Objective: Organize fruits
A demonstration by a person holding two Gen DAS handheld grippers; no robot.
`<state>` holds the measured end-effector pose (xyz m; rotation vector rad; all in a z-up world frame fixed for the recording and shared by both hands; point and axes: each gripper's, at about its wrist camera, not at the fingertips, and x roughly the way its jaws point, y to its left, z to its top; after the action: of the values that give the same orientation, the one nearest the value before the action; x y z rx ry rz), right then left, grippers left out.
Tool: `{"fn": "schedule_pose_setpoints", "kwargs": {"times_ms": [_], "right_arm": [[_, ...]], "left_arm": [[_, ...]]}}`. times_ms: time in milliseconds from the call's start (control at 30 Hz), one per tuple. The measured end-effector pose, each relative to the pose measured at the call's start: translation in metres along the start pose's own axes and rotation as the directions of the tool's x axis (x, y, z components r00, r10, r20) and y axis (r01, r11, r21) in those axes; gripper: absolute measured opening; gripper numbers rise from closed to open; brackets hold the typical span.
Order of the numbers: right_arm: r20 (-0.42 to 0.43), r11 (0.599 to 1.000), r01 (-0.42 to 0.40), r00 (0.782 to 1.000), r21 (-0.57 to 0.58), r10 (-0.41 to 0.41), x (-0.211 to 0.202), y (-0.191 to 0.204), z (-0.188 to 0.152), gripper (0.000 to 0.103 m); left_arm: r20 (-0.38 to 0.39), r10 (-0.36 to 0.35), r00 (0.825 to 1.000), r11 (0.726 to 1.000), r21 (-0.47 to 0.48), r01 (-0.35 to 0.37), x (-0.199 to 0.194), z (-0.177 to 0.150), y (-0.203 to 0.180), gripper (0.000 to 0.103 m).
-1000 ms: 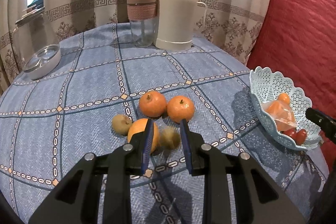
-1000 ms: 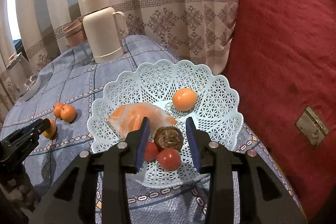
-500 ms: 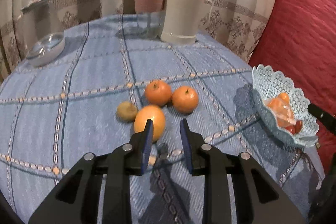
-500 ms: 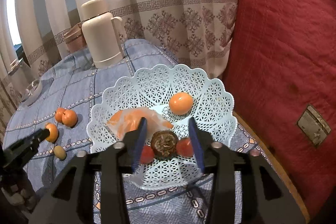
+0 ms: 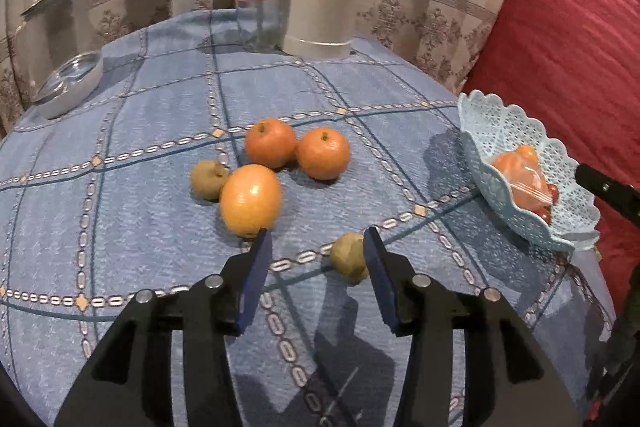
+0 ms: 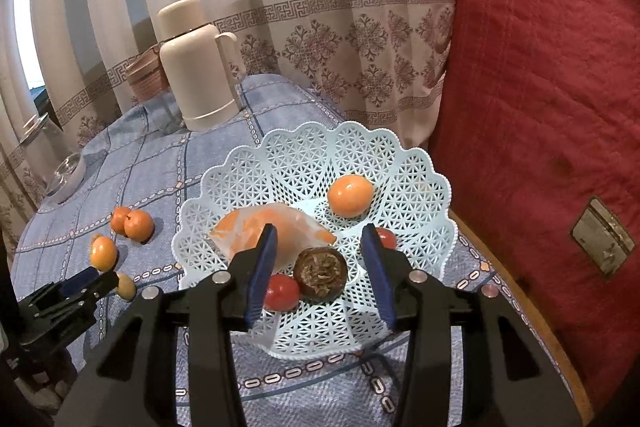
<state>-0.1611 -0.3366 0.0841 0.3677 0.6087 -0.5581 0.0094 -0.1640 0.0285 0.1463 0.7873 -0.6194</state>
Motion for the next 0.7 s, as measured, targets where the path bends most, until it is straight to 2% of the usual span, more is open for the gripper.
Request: {"fn": "schedule_pose_setpoints", "kwargs": {"times_ms": [200,233,367,500,700], "right_arm": [[-0.001,1.0,-0.002,1.0,0.005,0.002,0.001,0.0,0.001,0.045],[-0.001,1.0,-0.002,1.0,0.006,0.002,0.001,-0.001,0.001,0.045],[0.0,1.0,-0.004,1.0,0.007,0.004,0.001,-0.002,0.001,0.045],[0.008,1.0,-0.004,1.0,0.012,0.004,-0.002,-0.003,0.002,0.045],[0.024,0.999,0.001,1.0,0.032,-0.001,-0.007,-0.01,0.007,0.045]], "left_arm": [[-0.029,-0.019,0.999,0.997,0.073,0.021,0.009,-0.003,-0.021,0.047],[-0.035,-0.017,0.999,0.996,0.089,0.02,0.01,-0.003,-0.025,0.046],[-0.055,-0.032,0.998,0.99,0.135,0.04,0.015,-0.006,-0.039,0.027],[-0.038,-0.029,0.999,0.986,0.16,0.034,0.012,-0.008,-0.043,0.027],[-0.015,-0.041,0.999,0.989,0.139,0.043,0.005,-0.003,-0.046,0.027]]}}
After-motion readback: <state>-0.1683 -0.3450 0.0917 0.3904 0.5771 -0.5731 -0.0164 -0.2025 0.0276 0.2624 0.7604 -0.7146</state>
